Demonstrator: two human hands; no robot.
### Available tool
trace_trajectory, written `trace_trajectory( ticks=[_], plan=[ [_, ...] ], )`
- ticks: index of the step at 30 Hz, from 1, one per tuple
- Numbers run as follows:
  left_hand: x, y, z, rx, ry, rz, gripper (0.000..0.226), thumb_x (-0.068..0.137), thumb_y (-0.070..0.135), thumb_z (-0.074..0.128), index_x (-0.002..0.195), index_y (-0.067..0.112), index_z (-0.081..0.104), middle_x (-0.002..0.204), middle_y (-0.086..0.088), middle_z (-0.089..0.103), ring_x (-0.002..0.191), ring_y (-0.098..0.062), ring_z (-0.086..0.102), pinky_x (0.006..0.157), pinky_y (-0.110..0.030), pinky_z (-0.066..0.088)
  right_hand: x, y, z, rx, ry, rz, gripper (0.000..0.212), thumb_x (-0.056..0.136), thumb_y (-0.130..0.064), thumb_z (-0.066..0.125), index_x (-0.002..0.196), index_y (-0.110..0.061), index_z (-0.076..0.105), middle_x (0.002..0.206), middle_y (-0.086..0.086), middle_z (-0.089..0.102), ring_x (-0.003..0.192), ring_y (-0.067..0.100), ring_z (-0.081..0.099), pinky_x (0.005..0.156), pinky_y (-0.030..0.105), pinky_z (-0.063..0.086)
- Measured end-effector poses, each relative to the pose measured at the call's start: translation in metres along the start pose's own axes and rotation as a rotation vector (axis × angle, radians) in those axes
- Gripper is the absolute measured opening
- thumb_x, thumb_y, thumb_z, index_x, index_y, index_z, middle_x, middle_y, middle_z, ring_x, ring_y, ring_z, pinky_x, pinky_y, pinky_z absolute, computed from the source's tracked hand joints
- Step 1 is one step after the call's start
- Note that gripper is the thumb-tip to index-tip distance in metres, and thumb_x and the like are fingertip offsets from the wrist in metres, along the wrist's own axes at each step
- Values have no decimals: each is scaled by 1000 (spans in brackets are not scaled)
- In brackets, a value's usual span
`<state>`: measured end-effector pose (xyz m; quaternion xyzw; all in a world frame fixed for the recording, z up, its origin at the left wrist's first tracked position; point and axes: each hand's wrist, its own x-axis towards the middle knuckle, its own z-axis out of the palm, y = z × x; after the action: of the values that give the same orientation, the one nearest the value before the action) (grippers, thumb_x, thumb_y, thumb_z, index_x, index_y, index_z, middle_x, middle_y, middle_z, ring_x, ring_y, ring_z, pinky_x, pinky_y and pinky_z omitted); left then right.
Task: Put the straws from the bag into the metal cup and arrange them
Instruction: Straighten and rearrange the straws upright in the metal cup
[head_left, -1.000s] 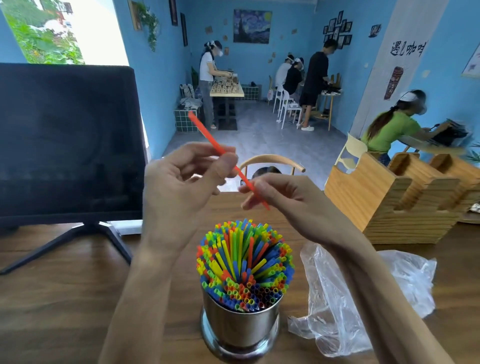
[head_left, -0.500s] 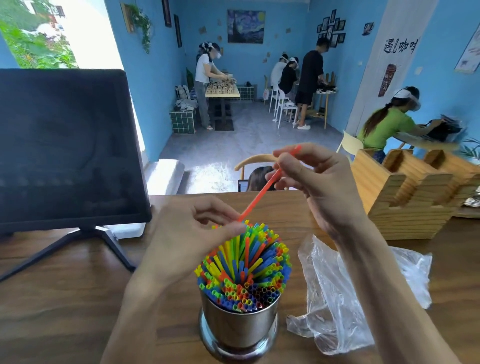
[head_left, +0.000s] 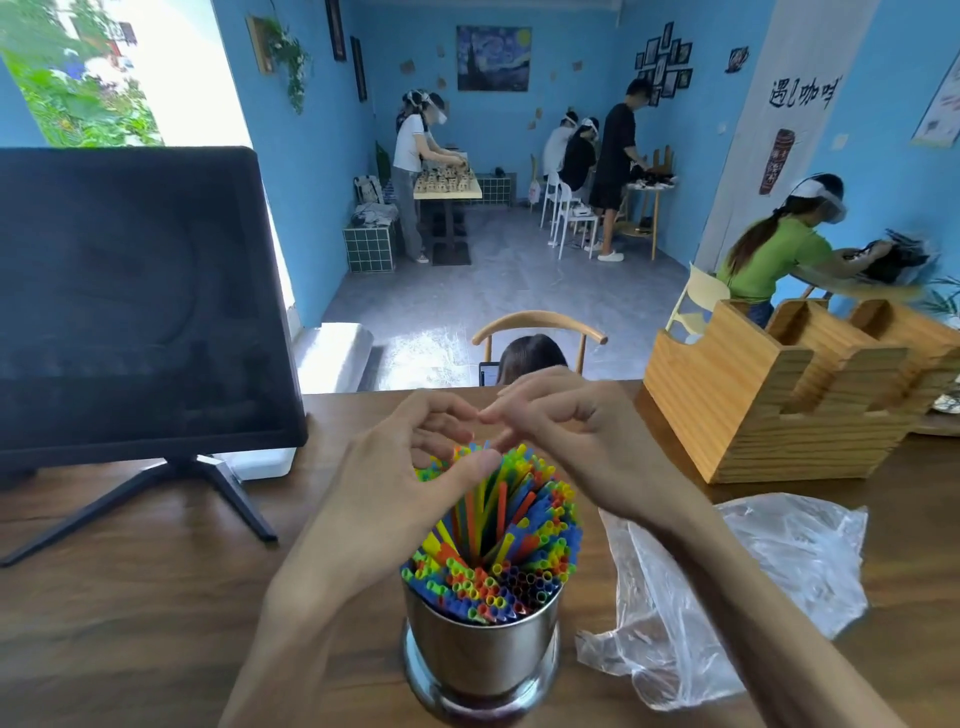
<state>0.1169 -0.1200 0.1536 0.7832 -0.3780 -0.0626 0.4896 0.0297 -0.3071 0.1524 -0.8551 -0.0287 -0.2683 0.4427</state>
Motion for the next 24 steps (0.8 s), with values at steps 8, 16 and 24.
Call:
trace_trajectory(
  ticks=[8, 16, 24],
  plan=[
    [-14, 11, -6, -178, -281, 180, 46, 75, 72, 69, 113, 46, 71, 117, 13, 71, 114, -14, 67, 92, -37, 56, 0, 23, -17, 49, -14, 305, 24, 85, -44, 76, 89, -21, 75, 79, -4, 72, 70, 3, 64, 65, 22, 49],
    [-16, 11, 2, -127, -325, 258, 13, 77, 44, 82, 86, 35, 82, 92, 11, 75, 100, -19, 67, 86, -44, 55, -3, 29, -18, 107, -225, 426, 41, 81, -54, 72, 80, -13, 79, 80, 7, 77, 73, 14, 68, 69, 29, 54],
    [-16, 18, 1, 63, -326, 216, 23, 69, 47, 89, 83, 36, 75, 84, 12, 66, 97, -13, 60, 82, -26, 50, -3, 27, -15, 73, -121, 316, 38, 79, -52, 71, 79, -15, 80, 71, -1, 72, 65, 6, 60, 61, 21, 47]
  ],
)
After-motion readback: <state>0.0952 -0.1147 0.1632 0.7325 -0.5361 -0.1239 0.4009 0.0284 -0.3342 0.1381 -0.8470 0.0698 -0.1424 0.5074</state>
